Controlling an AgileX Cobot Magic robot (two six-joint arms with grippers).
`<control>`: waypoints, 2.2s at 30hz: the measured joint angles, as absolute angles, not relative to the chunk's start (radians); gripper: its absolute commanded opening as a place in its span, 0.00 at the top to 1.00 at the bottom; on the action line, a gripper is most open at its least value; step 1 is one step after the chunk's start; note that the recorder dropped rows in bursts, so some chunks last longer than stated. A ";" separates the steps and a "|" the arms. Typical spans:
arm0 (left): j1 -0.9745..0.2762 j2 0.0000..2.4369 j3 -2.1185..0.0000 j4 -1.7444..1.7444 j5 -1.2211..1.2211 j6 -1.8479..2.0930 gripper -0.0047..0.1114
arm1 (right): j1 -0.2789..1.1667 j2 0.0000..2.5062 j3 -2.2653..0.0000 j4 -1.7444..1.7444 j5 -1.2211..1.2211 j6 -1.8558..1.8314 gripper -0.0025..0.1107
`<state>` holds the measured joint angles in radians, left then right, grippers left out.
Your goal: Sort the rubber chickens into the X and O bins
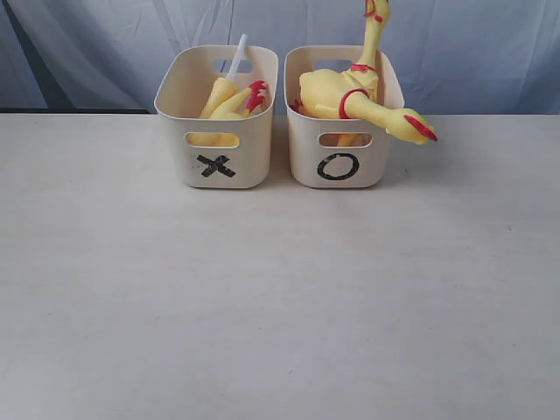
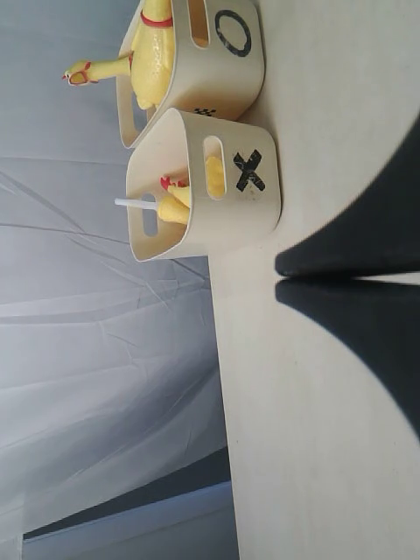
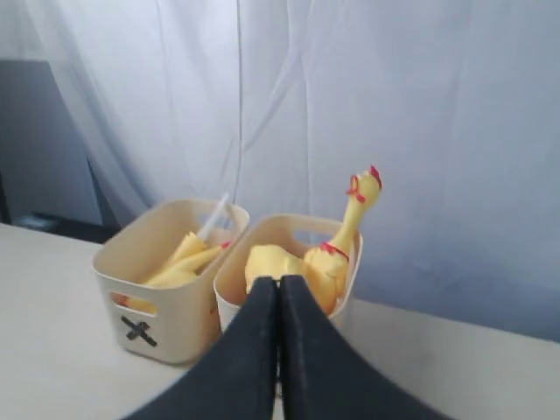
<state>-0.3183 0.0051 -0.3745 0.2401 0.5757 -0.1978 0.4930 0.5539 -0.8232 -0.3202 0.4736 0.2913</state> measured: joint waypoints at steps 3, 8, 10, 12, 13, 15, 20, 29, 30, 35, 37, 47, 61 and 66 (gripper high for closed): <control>-0.318 0.005 -0.375 0.240 0.576 -0.198 0.96 | 0.493 0.454 -0.735 -0.304 0.384 0.290 0.98; -0.318 0.005 -0.375 0.240 0.576 -0.198 0.96 | 0.493 0.324 -0.646 -0.260 0.349 0.289 0.98; -0.318 0.005 -0.375 0.240 0.576 -0.198 0.96 | 0.493 0.289 -0.639 -0.253 0.364 0.289 0.98; -0.318 0.005 -0.375 0.240 0.576 -0.198 0.96 | 0.493 0.261 -0.638 -0.253 0.370 0.289 0.98; -0.318 0.005 -0.375 0.240 0.576 -0.198 0.96 | 0.493 0.251 -0.638 -0.251 0.371 0.289 0.98; -0.318 0.005 -0.375 0.240 0.576 -0.198 0.96 | 0.493 0.236 -0.638 -0.251 0.374 0.289 0.98; -0.318 0.005 -0.375 0.240 0.576 -0.198 0.96 | 0.493 0.229 -0.638 -0.251 0.374 0.289 0.98; -0.283 0.005 -0.375 0.240 0.576 -0.198 0.96 | 0.432 0.212 -0.638 -0.219 0.376 0.289 0.98; -0.265 0.005 -0.375 0.240 0.576 -0.198 0.96 | 0.406 0.205 -0.638 -0.217 0.376 0.289 0.98; -0.146 0.005 -0.375 0.240 0.576 -0.198 0.96 | 0.243 0.149 -0.638 -0.208 0.377 0.289 0.98; -0.097 0.005 -0.375 0.240 0.576 -0.198 0.96 | 0.174 0.105 -0.638 -0.206 0.377 0.289 0.98; -0.003 0.004 -0.375 0.240 0.578 -0.198 0.96 | 0.029 0.003 -0.640 -0.182 0.370 0.289 0.98; -0.003 0.004 -0.375 0.240 0.578 -0.198 0.96 | 0.027 0.003 -0.640 -0.175 0.372 0.289 0.98; -0.003 0.004 -0.375 0.229 0.552 -0.198 0.96 | 0.027 0.003 -0.640 -0.175 0.372 0.289 0.98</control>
